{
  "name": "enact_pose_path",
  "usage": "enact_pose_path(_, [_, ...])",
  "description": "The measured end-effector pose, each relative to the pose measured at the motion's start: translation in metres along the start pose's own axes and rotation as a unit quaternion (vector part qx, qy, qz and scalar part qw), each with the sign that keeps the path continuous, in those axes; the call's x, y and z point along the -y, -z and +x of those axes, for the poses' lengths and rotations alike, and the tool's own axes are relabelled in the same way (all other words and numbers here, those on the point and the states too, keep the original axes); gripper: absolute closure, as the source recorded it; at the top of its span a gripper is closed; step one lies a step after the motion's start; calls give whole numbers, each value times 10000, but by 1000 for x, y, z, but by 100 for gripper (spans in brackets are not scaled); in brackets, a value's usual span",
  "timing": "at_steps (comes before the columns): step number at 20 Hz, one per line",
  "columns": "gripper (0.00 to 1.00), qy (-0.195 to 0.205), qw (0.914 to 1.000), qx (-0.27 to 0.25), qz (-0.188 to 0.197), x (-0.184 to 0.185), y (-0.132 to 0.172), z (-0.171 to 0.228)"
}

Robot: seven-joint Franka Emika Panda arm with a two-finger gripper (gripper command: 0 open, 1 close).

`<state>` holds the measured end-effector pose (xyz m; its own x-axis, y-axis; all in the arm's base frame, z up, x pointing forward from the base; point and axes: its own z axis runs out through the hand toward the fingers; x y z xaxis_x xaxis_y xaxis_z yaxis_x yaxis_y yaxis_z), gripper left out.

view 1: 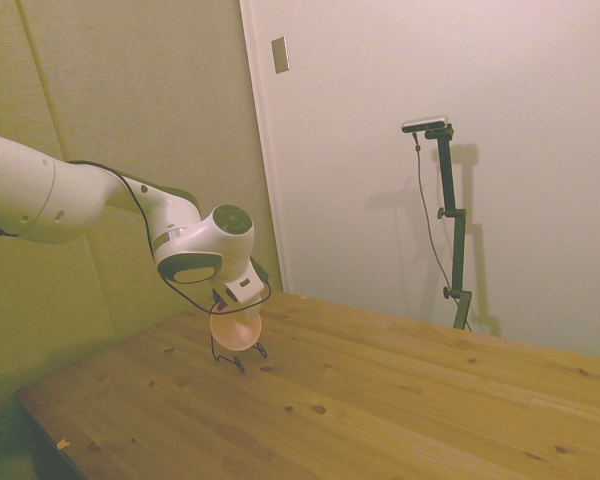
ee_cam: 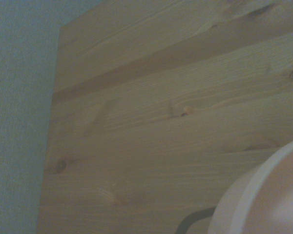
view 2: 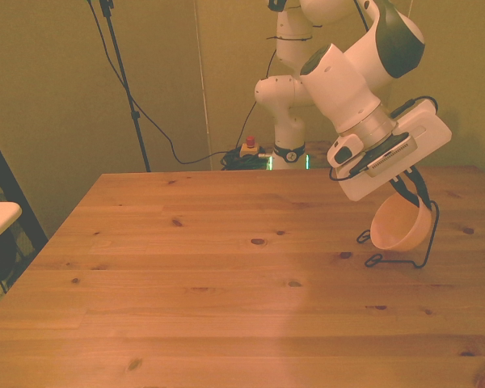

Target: Load the bowl

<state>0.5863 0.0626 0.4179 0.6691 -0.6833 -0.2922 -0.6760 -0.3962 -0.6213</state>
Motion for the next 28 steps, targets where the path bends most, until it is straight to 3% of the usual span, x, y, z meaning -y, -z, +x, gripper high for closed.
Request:
enact_pose_path(10, [100,58,9999,158,8,-5,-14,8])
enact_pose_path(11, [0,50,9999,156,3,-6,-14,10])
enact_pose_path(28, [0,100,9997,205,-7,-6,-14,13])
